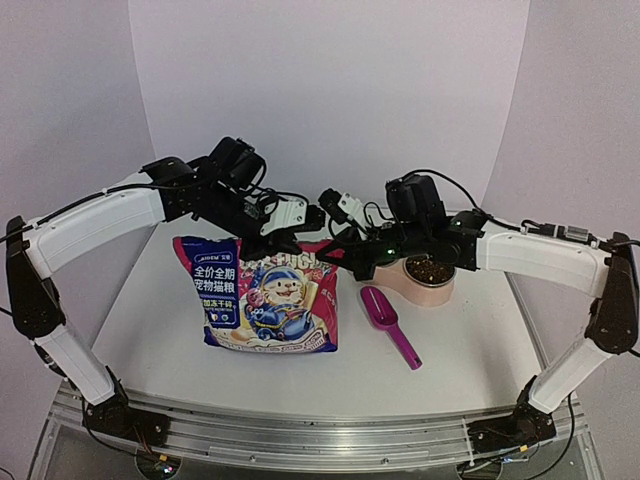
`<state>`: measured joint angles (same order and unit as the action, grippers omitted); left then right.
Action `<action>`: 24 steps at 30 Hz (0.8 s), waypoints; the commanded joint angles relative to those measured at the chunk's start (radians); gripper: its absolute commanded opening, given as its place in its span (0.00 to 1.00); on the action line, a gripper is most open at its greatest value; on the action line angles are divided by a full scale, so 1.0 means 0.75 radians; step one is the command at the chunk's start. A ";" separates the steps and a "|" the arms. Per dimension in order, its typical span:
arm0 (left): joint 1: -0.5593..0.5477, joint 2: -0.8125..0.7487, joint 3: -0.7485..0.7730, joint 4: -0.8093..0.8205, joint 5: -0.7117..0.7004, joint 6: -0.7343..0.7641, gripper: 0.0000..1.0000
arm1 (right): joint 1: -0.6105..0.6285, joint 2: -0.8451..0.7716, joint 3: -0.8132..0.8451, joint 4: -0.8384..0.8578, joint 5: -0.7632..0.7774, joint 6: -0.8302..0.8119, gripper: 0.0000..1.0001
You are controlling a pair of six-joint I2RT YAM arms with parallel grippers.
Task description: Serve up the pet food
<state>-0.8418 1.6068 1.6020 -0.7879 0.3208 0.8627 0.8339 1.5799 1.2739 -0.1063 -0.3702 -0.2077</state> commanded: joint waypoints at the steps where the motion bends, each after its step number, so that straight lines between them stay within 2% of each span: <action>1: 0.029 -0.078 0.022 -0.033 -0.024 -0.016 0.00 | 0.003 -0.112 0.040 0.103 -0.047 0.017 0.00; 3: 0.036 -0.091 0.011 -0.027 -0.060 -0.014 0.21 | 0.001 -0.109 0.040 0.104 -0.048 0.017 0.00; 5: 0.055 -0.100 0.018 -0.060 -0.068 0.012 0.31 | 0.002 -0.108 0.040 0.104 -0.049 0.017 0.00; 8: 0.082 -0.076 0.068 -0.148 -0.079 0.013 0.29 | 0.001 -0.109 0.042 0.104 -0.048 0.015 0.00; 10: 0.091 -0.067 0.085 -0.188 -0.073 0.016 0.16 | 0.002 -0.110 0.042 0.104 -0.047 0.013 0.00; 11: 0.093 -0.070 0.080 -0.187 -0.069 0.017 0.05 | 0.001 -0.110 0.042 0.105 -0.048 0.013 0.00; 12: 0.092 -0.080 0.071 -0.175 -0.060 0.019 0.01 | 0.002 -0.110 0.042 0.104 -0.048 0.013 0.00; 22: 0.094 -0.087 0.079 -0.216 0.015 0.031 0.00 | 0.002 -0.115 0.039 0.104 -0.037 0.013 0.00; 23: 0.093 -0.088 0.076 -0.217 -0.002 0.026 0.06 | 0.002 -0.116 0.040 0.104 -0.036 0.013 0.00; 24: 0.094 -0.094 0.068 -0.211 -0.024 0.024 0.18 | 0.003 -0.116 0.041 0.103 -0.035 0.013 0.00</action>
<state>-0.7895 1.5738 1.6196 -0.8979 0.3316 0.8841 0.8349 1.5761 1.2739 -0.0978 -0.3679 -0.2077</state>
